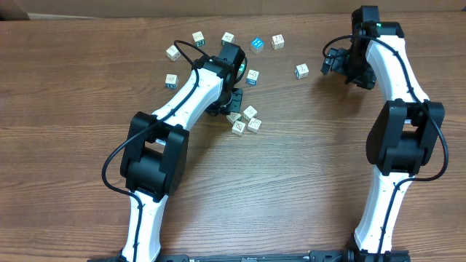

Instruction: Form a circle

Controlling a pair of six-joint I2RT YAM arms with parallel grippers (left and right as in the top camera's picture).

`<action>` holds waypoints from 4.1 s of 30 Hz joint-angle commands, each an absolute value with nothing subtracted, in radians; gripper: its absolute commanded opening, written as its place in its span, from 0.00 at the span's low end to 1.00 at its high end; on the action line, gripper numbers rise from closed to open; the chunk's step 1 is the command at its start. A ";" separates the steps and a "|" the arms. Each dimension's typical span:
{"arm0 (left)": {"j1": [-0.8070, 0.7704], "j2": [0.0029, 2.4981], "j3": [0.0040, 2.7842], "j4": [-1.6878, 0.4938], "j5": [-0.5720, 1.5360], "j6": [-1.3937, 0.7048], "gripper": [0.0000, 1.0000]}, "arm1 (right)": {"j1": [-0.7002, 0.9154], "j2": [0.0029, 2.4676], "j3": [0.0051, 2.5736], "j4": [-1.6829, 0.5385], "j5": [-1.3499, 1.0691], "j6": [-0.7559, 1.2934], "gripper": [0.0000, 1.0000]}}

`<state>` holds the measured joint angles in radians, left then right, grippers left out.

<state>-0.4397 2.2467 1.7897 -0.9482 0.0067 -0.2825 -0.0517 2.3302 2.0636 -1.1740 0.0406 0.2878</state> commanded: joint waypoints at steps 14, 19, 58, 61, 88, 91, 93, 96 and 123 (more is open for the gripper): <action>-0.446 2.267 1.795 -0.962 0.019 -0.304 0.04 | -0.052 2.306 2.085 -1.172 0.043 0.292 1.00; -0.446 2.267 1.795 -0.932 0.019 -0.305 0.04 | -0.052 2.306 2.085 -1.172 0.043 0.292 1.00; -0.623 2.291 1.958 -0.776 -0.099 -0.187 0.04 | -0.052 2.306 2.085 -1.172 0.043 0.292 1.00; -0.623 2.307 1.958 -0.781 -0.115 -0.191 0.04 | -0.052 2.306 2.085 -1.172 0.043 0.292 1.00; -0.594 2.352 1.951 -0.847 -0.100 -0.233 0.04 | -0.052 2.306 2.085 -1.172 0.043 0.292 1.00; -0.596 2.351 1.951 -0.859 -0.099 -0.233 0.04 | -0.052 2.306 2.085 -1.172 0.043 0.292 1.00; -0.596 2.352 1.951 -0.863 -0.099 -0.233 0.04 | -0.052 2.306 2.085 -1.172 0.043 0.292 1.00; -0.596 2.352 1.951 -0.867 -0.099 -0.233 0.04 | -0.052 2.306 2.085 -1.172 0.043 0.292 1.00; -0.596 2.352 1.951 -0.898 -0.096 -0.234 0.04 | -0.052 2.306 2.085 -1.172 0.043 0.292 1.00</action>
